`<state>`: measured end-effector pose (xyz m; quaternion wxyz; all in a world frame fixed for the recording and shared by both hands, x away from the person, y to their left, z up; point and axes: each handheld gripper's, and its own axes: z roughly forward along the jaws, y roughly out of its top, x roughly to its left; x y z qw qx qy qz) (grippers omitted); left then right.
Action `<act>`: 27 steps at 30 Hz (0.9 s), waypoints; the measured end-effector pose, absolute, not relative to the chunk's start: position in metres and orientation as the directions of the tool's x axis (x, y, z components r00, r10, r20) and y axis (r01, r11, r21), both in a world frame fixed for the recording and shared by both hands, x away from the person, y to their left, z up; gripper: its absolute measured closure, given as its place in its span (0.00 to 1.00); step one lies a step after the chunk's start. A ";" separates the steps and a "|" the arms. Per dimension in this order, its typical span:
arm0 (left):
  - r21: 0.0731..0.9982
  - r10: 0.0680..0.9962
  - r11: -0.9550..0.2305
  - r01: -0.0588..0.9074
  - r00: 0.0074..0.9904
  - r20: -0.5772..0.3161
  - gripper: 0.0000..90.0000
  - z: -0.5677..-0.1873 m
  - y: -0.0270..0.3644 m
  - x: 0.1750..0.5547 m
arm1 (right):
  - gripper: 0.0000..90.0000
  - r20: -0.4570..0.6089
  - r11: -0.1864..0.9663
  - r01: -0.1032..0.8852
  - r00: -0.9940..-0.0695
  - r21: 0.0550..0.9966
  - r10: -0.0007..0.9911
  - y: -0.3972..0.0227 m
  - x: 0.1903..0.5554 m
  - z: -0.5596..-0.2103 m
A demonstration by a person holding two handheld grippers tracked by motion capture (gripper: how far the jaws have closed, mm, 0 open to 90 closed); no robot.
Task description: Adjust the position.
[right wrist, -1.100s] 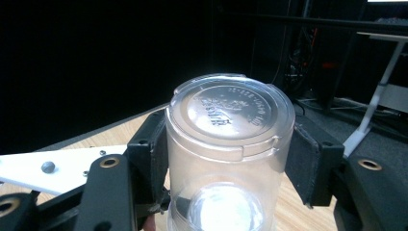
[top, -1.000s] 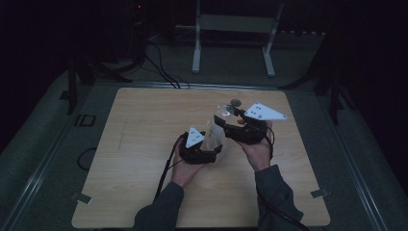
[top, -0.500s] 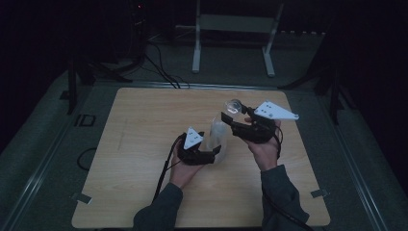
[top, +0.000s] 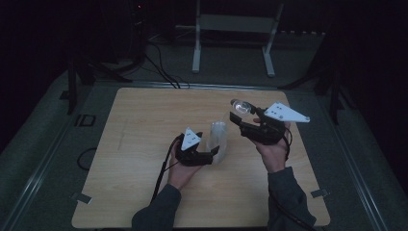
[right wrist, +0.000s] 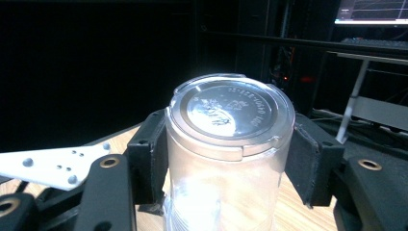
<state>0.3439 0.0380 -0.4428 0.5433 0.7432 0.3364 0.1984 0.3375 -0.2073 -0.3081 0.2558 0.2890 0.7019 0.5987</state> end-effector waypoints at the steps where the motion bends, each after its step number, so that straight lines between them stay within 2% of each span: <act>1: 0.942 0.715 -0.181 0.283 0.695 -0.071 0.19 -0.442 0.038 0.343 | 0.44 -0.013 0.117 0.101 -0.697 0.988 0.717 -0.210 0.336 -0.309; 27: 0.952 0.687 -0.184 0.243 0.725 -0.052 0.21 -0.429 0.040 0.327 | 0.44 0.032 0.085 0.159 -0.618 0.984 0.785 -0.255 0.322 -0.338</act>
